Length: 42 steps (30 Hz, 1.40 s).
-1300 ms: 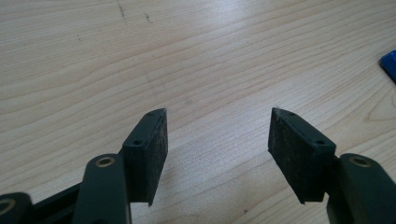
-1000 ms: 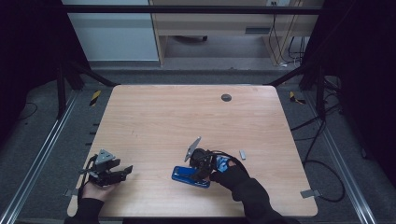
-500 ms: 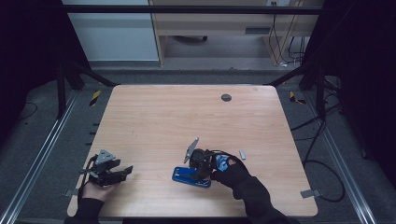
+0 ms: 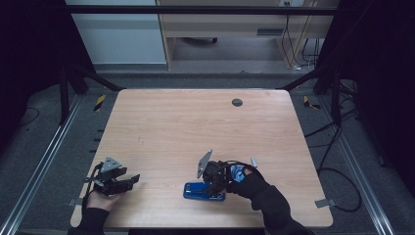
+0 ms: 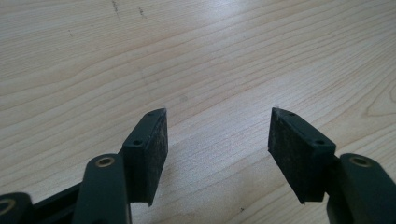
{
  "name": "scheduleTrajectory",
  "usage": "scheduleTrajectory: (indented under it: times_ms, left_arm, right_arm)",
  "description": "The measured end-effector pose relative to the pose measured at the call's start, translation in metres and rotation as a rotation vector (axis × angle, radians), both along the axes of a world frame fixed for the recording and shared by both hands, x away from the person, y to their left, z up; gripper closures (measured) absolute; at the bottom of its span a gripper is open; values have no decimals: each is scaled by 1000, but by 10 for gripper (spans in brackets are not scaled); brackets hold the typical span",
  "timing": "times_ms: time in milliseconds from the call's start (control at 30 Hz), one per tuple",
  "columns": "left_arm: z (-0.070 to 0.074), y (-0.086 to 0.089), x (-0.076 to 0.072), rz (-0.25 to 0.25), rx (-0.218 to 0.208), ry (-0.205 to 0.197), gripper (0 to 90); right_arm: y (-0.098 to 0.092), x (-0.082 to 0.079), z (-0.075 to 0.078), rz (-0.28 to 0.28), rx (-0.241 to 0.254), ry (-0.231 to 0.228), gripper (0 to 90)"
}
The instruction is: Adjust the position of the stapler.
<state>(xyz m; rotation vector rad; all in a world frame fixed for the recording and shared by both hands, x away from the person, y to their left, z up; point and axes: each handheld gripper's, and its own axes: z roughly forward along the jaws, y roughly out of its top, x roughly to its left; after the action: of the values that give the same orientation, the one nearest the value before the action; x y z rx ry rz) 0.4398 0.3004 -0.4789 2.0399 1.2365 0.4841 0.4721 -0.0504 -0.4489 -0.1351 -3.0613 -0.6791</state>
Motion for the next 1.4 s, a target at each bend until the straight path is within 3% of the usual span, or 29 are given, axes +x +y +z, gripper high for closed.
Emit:
scheduleTrajectory:
  times_ms: [333,467,567,767,833,1033,1400]
  left_arm:
    - [-1,-1,0,-7,4,8,376]
    - [-1,-1,0,-11,5,11,374]
    - [-2,-2,0,-11,5,13,373]
    - [-2,-2,0,-12,5,14,372]
    - [-2,-2,0,-13,5,15,373]
    - [-2,-2,1,-15,8,17,372]
    - [-3,-3,1,-20,13,24,372]
  right_arm:
    - [-4,-3,-5,20,26,-3,640]
    - [-4,-5,-5,-7,36,11,578]
    - [-4,-6,-4,-20,33,-12,525]
    - [-6,-6,-2,-40,47,-29,508]
    - [-6,-6,-2,-21,49,-9,538]
    - [-5,-8,-2,7,53,-18,595]
    - [-1,-4,-8,13,25,2,641]
